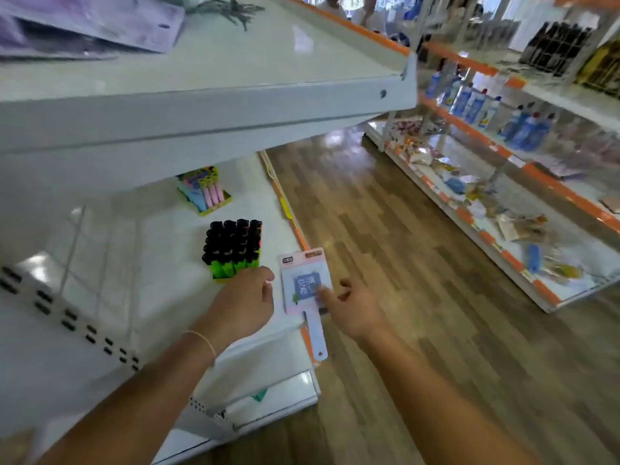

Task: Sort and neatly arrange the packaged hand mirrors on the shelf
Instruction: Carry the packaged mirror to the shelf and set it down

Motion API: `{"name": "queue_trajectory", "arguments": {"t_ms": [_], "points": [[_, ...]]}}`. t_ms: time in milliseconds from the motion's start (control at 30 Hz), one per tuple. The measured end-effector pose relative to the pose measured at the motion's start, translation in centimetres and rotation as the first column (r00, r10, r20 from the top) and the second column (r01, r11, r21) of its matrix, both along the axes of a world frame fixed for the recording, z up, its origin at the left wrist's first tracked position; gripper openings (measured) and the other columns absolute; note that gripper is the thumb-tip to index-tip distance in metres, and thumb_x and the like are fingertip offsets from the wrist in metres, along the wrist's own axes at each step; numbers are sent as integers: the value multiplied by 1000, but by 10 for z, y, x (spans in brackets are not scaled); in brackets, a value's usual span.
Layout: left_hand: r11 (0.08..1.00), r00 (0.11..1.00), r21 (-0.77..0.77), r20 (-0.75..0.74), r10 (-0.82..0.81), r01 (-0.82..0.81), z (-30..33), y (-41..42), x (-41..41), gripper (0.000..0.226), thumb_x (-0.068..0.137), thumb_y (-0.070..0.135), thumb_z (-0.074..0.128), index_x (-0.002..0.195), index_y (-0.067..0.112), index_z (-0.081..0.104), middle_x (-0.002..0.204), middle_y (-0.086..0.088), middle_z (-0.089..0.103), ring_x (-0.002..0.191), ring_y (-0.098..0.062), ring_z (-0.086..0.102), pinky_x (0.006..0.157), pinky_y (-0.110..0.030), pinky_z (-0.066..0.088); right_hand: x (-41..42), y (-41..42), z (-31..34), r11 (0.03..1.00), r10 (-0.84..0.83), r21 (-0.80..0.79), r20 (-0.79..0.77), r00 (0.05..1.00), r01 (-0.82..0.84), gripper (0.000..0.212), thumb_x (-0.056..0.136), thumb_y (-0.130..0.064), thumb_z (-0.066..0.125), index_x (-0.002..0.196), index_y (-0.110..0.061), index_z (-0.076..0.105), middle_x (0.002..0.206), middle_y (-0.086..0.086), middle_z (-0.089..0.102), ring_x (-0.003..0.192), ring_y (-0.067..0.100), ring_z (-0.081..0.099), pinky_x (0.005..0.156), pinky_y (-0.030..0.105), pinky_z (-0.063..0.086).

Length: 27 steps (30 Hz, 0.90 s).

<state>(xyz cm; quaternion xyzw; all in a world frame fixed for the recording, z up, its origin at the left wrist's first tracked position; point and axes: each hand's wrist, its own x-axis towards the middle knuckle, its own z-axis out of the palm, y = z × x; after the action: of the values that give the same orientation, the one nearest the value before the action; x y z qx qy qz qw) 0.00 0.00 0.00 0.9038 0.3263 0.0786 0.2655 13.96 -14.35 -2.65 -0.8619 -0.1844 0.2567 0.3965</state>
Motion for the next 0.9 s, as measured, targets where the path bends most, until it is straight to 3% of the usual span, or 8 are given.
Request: {"name": "queue_trajectory", "arguments": {"t_ms": [67, 233, 300, 433, 600, 700, 833, 900], "points": [[1000, 1000, -19, 17, 20, -20, -3, 0, -4, 27, 96, 17, 45, 118, 12, 59, 117, -9, 60, 105, -24, 58, 91, -32, 45, -3, 7, 2, 998, 4, -58, 28, 1000, -2, 70, 76, -65, 64, 124, -15, 54, 106, 1, 68, 96, 18, 64, 78, 32, 49], [1000, 997, -1, 79, -6, 6, 0, -9, 3, 22, 95, 17, 47, 111, 13, 61, 106, -6, 61, 97, -23, 58, 85, -32, 46, 2, 12, 4, 999, 2, 53, -24, 1000, -1, 30, 79, -42, 72, 80, -13, 65, 69, -3, 70, 63, 11, 65, 56, 30, 53], [1000, 994, 26, 107, -10, 8, 7, -12, 13, 21, 95, 16, 48, 110, 14, 62, 104, -5, 61, 97, -23, 58, 86, -35, 47, 9, 8, 8, 992, -9, 121, -150, 989, 27, 24, 85, -27, 69, 75, -6, 64, 64, 0, 66, 54, 11, 59, 51, 25, 48], [995, 990, 92, 136, -47, 34, 27, -24, 51, 20, 94, 18, 46, 107, 16, 61, 101, -5, 61, 95, -24, 58, 82, -35, 47, 36, -10, 16, 950, -52, 263, -401, 914, 169, 20, 90, -16, 60, 77, -2, 56, 68, 16, 52, 53, 20, 45, 54, 31, 37], [992, 986, 93, 140, -96, 84, 47, -55, 139, 17, 93, 25, 46, 92, 16, 60, 89, -1, 63, 87, -23, 58, 74, -36, 47, 103, -66, 44, 881, -137, 336, -491, 860, 333, 19, 97, -14, 50, 81, -7, 56, 57, 5, 55, 49, 14, 44, 51, 27, 38], [990, 989, -50, 75, -127, 130, 51, -82, 206, 29, 97, 37, 41, 86, 15, 58, 81, 2, 62, 79, -21, 58, 66, -32, 43, 152, -106, 56, 834, -205, 358, -505, 838, 420, 18, 98, -11, 48, 83, -5, 57, 55, 5, 56, 48, 15, 44, 51, 28, 38], [910, 988, -386, 38, -151, 153, 57, -129, 310, 41, 98, 46, 37, 90, 13, 61, 89, -7, 68, 79, -25, 64, 75, -34, 53, 233, -163, 77, 781, -277, 393, -481, 832, 486, 20, 98, -12, 48, 88, -2, 62, 65, 11, 60, 52, 16, 48, 54, 30, 41], [833, 983, -523, 73, -167, 181, 61, -157, 362, 41, 99, 42, 37, 93, 10, 61, 86, -12, 70, 66, -24, 63, 59, -31, 50, 274, -191, 89, 758, -304, 412, -463, 833, 506, 20, 98, -12, 49, 87, -1, 62, 71, 14, 61, 53, 16, 49, 55, 31, 42]]}}
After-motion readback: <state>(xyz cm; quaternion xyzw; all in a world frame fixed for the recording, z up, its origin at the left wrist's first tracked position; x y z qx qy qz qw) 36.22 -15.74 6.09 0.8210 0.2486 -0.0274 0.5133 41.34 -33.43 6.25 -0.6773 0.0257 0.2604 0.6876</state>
